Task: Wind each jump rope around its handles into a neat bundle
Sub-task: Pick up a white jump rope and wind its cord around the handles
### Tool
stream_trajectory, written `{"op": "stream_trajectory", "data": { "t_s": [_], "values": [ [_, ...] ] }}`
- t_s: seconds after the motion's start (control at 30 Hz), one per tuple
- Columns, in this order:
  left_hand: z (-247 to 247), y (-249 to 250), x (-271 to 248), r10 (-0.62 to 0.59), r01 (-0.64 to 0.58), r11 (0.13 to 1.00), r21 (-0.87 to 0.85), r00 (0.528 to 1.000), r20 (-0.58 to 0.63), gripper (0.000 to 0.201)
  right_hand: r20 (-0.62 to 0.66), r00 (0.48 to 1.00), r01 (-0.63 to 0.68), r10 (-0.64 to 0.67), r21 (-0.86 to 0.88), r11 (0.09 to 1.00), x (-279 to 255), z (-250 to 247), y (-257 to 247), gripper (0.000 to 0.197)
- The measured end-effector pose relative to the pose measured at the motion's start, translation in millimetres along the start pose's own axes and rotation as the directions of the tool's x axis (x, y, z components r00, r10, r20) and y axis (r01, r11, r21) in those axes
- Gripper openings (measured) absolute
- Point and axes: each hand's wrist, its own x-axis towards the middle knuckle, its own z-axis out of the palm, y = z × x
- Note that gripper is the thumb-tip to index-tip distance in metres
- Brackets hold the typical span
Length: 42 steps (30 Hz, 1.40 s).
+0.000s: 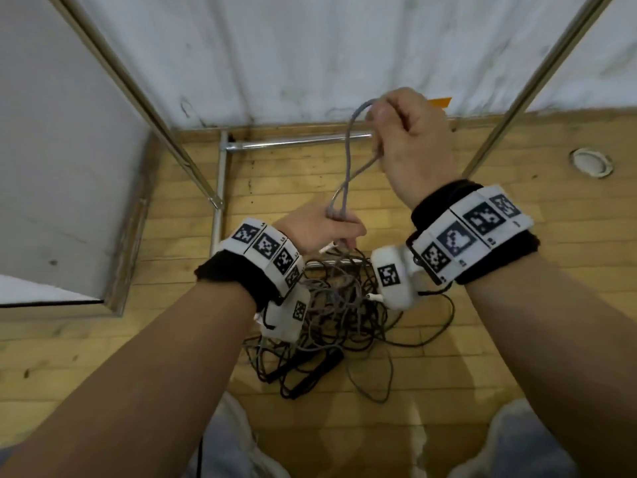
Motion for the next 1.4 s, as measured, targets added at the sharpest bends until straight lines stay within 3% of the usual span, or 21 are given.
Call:
{"op": "stream_trajectory", "data": {
  "t_s": [0.17, 0.27, 0.33, 0.4, 0.47, 0.5, 0.53, 0.63, 0.73, 0.8, 0.9, 1.03, 1.1, 1.2, 1.33, 1.4],
  "values": [
    [-15, 39, -39, 0.077, -0.026, 0.952, 0.305, 0.985, -0.156, 0.021, -0.129, 0.992, 0.040, -0.014, 0.199, 0.979, 7, -17, -76, 0.020],
    [-25, 60, -64, 0.145, -0.087, 0.977, 0.192, 0.939, -0.312, 0.025, -0.153, 0.988, 0.003, 0.032, 0.225, 0.974, 8, -20, -99, 0.013],
    [-35, 75, -85, 0.205, -0.161, 0.978, 0.136, 0.873, -0.442, 0.024, -0.052, 0.988, -0.144, 0.147, 0.055, 0.988, 2, -19, -103, 0.044],
    [-41, 90, -105, 0.274, -0.227, 0.962, 0.153, 0.813, -0.514, 0.026, 0.159, 0.949, -0.252, 0.271, -0.132, 0.959, -16, -16, -105, 0.062],
    [-45, 102, -122, 0.336, -0.279, 0.942, 0.187, 0.761, -0.555, 0.028, 0.412, 0.864, -0.216, 0.288, -0.212, 0.953, -38, -10, -107, 0.054],
    [-46, 107, -129, 0.352, -0.304, 0.935, 0.181, 0.744, -0.568, 0.027, 0.491, 0.831, -0.145, 0.262, -0.264, 0.954, -48, -6, -108, 0.038],
    [-46, 111, -137, 0.364, -0.328, 0.929, 0.171, 0.733, -0.575, 0.027, 0.525, 0.820, -0.071, 0.228, -0.302, 0.951, -59, -3, -112, 0.019],
    [-44, 111, -146, 0.390, -0.332, 0.920, 0.209, 0.713, -0.583, 0.026, 0.535, 0.821, 0.020, 0.198, -0.374, 0.927, -71, 4, -115, 0.034],
    [-45, 104, -144, 0.364, -0.306, 0.930, 0.203, 0.691, -0.625, 0.028, 0.572, 0.779, 0.093, 0.258, -0.512, 0.854, -73, 4, -106, 0.032],
    [-50, 97, -138, 0.336, -0.283, 0.939, 0.194, 0.647, -0.685, 0.028, 0.572, 0.764, 0.107, 0.300, -0.570, 0.815, -72, 2, -89, 0.027],
    [-65, 91, -127, 0.290, -0.225, 0.955, 0.192, 0.583, -0.759, 0.029, 0.581, 0.757, 0.070, 0.298, -0.527, 0.847, -56, 1, -67, 0.019],
    [-68, 74, -103, 0.114, -0.041, 0.993, 0.113, 0.622, -0.775, 0.039, 0.601, 0.747, -0.088, 0.283, -0.333, 0.939, -27, 9, -51, 0.025],
    [-62, 73, -93, 0.038, 0.024, 0.997, 0.069, 0.647, -0.762, 0.043, 0.523, 0.802, -0.199, 0.287, -0.219, 0.955, -17, 9, -47, 0.023],
    [-57, 74, -80, -0.002, 0.023, 1.000, 0.017, 0.661, -0.750, 0.027, 0.389, 0.873, -0.261, 0.294, -0.137, 0.956, -9, 6, -40, 0.020],
    [-44, 77, -71, 0.027, 0.024, 0.996, 0.083, 0.822, -0.569, 0.024, 0.386, 0.865, -0.368, 0.322, 0.051, 0.928, -10, 2, -43, 0.022],
    [-33, 82, -69, 0.073, -0.003, 0.990, 0.143, 0.869, -0.490, 0.028, 0.347, 0.887, -0.363, 0.304, 0.120, 0.924, -10, -1, -47, 0.023]
  ]
}}
